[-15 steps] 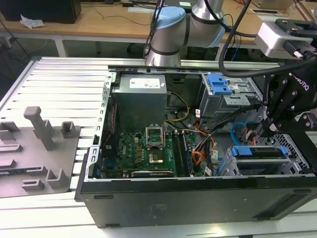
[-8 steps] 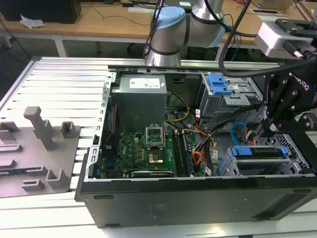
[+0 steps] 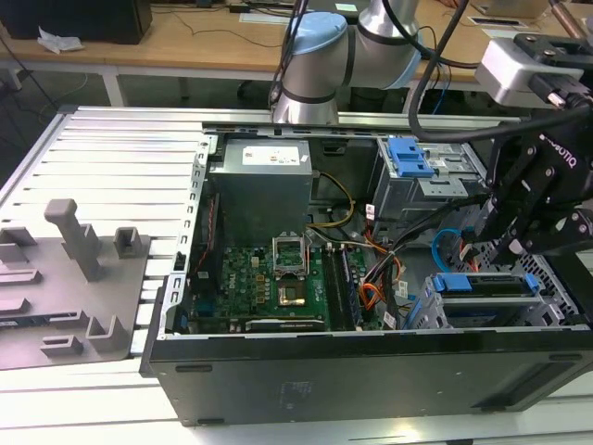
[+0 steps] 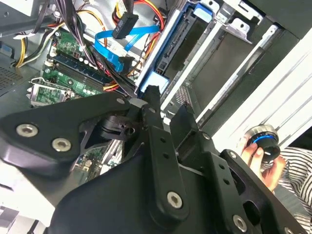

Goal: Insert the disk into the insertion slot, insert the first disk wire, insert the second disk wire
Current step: 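Insert the first disk wire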

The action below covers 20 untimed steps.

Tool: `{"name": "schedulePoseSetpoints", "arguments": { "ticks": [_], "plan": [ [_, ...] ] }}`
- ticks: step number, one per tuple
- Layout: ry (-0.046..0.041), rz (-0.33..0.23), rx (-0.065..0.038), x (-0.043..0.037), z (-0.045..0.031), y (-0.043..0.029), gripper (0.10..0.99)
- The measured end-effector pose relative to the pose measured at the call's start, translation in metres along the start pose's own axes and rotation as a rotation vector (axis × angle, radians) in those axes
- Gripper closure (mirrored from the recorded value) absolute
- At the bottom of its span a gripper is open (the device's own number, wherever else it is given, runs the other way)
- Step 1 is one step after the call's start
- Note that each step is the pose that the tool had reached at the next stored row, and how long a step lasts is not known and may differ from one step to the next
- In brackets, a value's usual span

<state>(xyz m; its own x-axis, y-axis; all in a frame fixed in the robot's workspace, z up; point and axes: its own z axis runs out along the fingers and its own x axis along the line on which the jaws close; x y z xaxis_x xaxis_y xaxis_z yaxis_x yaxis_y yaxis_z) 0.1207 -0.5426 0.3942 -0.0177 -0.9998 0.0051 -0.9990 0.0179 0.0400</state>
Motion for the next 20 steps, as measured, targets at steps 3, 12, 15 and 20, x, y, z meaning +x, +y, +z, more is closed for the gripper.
{"name": "schedulePoseSetpoints", "arguments": {
  "ticks": [3, 12, 15, 20],
  "plan": [
    [0.0025, 0.000, 0.000, -0.0107, 0.0001, 0.0002, 0.725],
    [0.0136, 0.001, 0.000, -0.0522, -0.0002, 0.0010, 0.725],
    [0.0135, 0.001, 0.000, -0.0525, 0.0008, 0.0009, 0.725],
    [0.0160, 0.001, 0.000, -0.0530, 0.0066, -0.0105, 0.725]
  ]
}}
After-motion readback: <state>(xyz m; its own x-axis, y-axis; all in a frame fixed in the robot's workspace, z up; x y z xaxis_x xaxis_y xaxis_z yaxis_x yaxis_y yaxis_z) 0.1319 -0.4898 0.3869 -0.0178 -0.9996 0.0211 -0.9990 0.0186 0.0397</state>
